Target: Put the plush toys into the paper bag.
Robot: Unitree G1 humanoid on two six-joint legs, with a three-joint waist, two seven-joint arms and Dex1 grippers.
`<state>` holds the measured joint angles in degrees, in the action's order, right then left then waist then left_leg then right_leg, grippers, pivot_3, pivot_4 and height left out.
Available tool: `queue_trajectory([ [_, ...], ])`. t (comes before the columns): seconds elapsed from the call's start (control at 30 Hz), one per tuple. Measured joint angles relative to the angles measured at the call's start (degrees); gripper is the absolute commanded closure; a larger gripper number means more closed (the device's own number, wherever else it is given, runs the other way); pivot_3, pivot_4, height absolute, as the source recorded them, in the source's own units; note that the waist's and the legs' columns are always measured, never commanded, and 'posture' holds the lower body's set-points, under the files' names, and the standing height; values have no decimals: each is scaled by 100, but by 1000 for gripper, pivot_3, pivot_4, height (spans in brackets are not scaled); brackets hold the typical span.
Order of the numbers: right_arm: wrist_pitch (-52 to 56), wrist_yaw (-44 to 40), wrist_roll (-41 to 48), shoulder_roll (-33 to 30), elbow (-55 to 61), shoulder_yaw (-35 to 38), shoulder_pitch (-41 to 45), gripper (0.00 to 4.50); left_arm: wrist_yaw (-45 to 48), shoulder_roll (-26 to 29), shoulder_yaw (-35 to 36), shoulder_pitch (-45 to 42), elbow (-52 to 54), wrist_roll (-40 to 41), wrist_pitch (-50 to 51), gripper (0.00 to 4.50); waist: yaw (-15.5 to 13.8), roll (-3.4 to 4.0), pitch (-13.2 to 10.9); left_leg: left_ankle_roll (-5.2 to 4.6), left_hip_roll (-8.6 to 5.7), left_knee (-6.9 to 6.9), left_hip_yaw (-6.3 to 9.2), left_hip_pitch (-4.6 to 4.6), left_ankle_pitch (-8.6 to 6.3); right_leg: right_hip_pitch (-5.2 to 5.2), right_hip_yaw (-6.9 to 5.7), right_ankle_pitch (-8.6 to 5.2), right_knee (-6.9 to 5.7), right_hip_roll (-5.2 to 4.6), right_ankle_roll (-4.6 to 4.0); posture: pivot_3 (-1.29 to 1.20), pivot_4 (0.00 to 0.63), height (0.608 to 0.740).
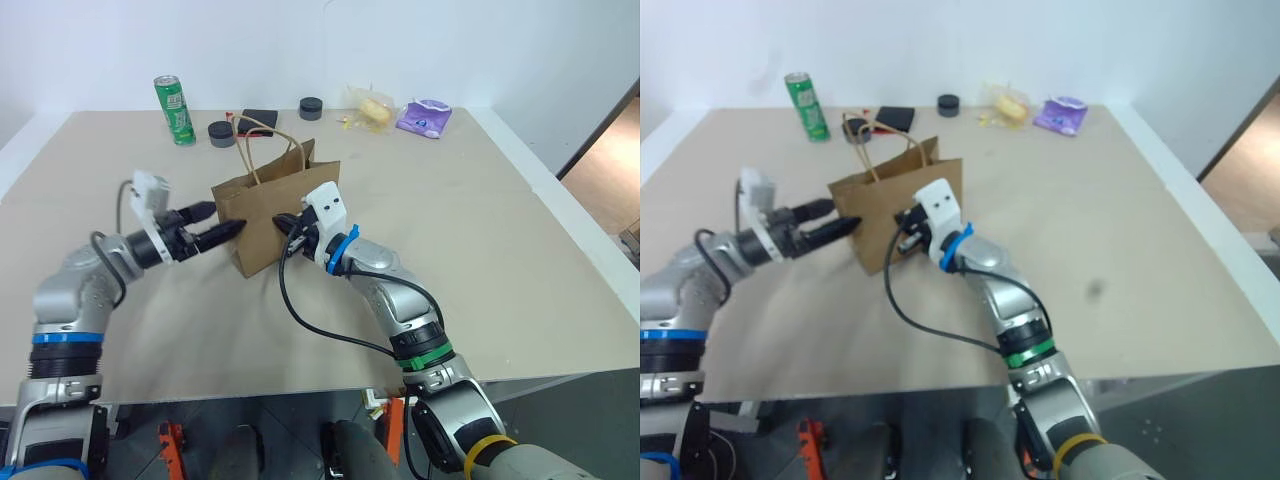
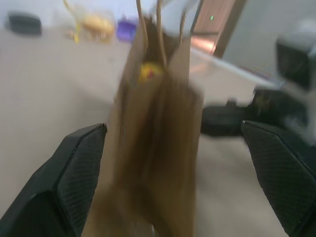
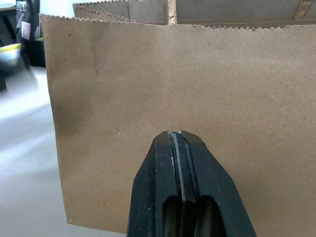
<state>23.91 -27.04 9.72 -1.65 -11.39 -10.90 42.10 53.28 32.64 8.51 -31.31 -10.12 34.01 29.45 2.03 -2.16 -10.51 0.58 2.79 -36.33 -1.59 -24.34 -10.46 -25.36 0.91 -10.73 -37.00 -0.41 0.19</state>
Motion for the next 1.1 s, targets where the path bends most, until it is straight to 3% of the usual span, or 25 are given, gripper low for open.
queue_trajectory([
  [0.43,59,2,10,14,4,28,134,4467,-123,-749,-337,-447,-1013,-699,-1075,0,-1,0,0,0,1,0,-1,-1,0,-1,2,2,-1,3,2,0,150,740],
  [0.53,66,2,10,14,5,28,134,4500,-186,-851,-270,-496,-1033,-694,-1103,848,0,0,0,0,2,0,0,-1,0,-1,1,2,-1,4,3,0,150,740],
  [0.77,74,3,10,14,6,28,134,4500,-268,-906,-136,-496,-1026,-651,-1084,4366,0,0,0,0,1,0,0,-1,0,-1,1,2,-1,4,4,0,150,740],
  [0.9,138,-16,25,-62,101,33,128,4500,-274,-906,-128,-496,-1026,-639,-1075,4445,1,0,0,0,1,0,0,-2,0,-1,1,3,-1,3,4,0,150,740],
  [1.0,497,-265,414,-427,890,238,-80,4500,-257,-909,-123,-509,-1005,-579,-1021,4445,-16,-1,0,0,0,0,4,-10,0,-2,-2,1,1,1,5,0,150,740],
  [1.1,1226,-835,1292,-1278,1935,827,-418,3478,-63,-838,-44,-518,-935,-408,-876,4500,-81,-1,0,1,-8,-1,5,-16,-1,-2,-1,-3,5,-7,11,0,150,740],
])
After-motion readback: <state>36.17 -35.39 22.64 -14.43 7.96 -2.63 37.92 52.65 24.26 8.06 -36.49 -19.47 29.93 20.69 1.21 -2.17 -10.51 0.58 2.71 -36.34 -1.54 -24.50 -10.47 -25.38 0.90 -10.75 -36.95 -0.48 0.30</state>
